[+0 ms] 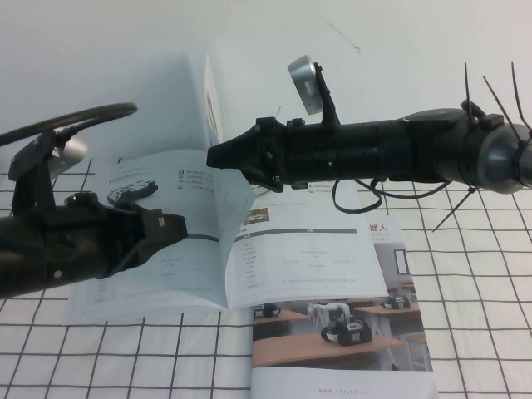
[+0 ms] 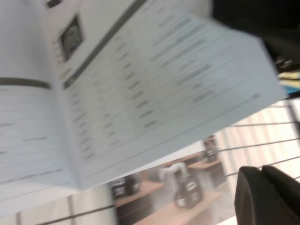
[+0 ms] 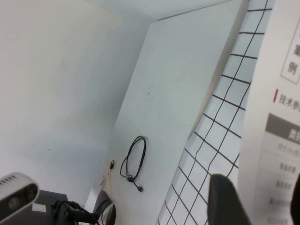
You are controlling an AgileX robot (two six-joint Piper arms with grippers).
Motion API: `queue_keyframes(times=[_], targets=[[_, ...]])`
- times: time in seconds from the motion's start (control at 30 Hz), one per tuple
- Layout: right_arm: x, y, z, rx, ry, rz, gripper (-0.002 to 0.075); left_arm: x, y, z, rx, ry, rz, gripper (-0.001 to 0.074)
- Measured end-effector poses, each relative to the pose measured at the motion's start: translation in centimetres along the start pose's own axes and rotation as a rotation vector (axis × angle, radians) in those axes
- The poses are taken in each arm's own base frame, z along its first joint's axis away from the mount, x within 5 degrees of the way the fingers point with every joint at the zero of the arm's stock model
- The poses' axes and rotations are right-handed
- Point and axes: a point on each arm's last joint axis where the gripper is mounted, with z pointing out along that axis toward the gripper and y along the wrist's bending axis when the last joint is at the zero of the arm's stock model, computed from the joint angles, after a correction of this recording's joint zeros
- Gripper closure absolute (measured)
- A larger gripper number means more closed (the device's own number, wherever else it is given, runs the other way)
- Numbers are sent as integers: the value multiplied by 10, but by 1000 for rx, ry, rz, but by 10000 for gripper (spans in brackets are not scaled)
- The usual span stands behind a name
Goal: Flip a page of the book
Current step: Open the closed book
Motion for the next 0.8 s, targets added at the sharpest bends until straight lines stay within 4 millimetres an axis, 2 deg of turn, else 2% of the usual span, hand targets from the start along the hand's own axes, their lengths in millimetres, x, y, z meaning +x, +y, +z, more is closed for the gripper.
queue_keyframes(times=[0.37, 0.8], targets=[[12, 7, 19, 21, 12, -18, 421, 8, -6, 7, 76, -41, -10, 738], [12, 7, 19, 26, 7, -34, 421, 10, -7, 9, 69, -36, 11, 738]])
